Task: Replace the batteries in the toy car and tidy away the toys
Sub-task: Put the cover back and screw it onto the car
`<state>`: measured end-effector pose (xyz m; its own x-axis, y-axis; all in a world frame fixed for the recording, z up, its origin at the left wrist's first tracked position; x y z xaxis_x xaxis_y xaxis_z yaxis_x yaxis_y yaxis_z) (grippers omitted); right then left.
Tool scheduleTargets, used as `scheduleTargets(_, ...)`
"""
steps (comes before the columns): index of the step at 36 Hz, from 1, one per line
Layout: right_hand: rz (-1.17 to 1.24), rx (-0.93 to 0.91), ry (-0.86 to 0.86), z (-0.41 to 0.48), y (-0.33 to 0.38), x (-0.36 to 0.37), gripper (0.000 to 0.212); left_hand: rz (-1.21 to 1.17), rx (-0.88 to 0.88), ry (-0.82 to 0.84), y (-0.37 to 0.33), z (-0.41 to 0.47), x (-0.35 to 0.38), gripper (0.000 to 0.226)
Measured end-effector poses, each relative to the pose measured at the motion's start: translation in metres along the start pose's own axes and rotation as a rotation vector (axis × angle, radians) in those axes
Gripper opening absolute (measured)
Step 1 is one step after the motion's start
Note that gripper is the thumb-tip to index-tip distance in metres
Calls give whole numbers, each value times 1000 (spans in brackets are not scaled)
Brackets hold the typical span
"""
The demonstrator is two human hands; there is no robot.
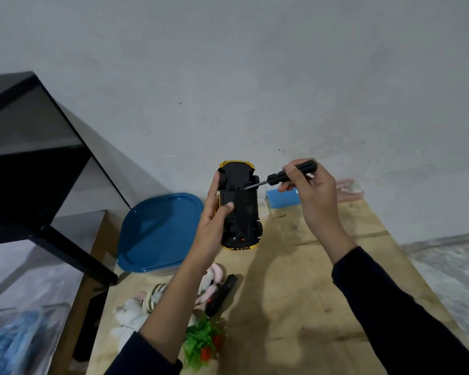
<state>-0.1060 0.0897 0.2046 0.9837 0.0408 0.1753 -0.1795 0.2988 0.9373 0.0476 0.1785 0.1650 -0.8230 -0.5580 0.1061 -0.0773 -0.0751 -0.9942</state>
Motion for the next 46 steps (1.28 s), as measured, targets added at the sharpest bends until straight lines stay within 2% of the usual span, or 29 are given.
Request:
scheduleTargets(13,-3,29,-22,-3,3,1,7,17,1,1,-1,-3,-4,61)
scheduleTargets(22,5,144,-110,0,0,-4,9,50,45,34,-4,-1,1,63)
scheduleTargets(38,207,389,-241,4,14,-1,13,9,115,78,-26,0,6,62)
scheduleTargets(41,200,363,-233,3,19,1,13,18,133,72,-30,1,4,62)
scheduleTargets(46,39,149,-134,4,34,4,12,54,169,46,-33,6,-1,62)
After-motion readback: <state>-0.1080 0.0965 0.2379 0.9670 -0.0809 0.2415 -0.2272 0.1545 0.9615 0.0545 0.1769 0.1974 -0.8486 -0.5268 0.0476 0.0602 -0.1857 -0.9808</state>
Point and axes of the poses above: each hand's wrist, its own z-axis towards the middle knuckle, its own x-axis out of the palm, y = z × x, the point moved 2 cm from there along z, towards the middle knuckle, and after that the axes turned 12 degrees about -y, right-handed, at the moved point
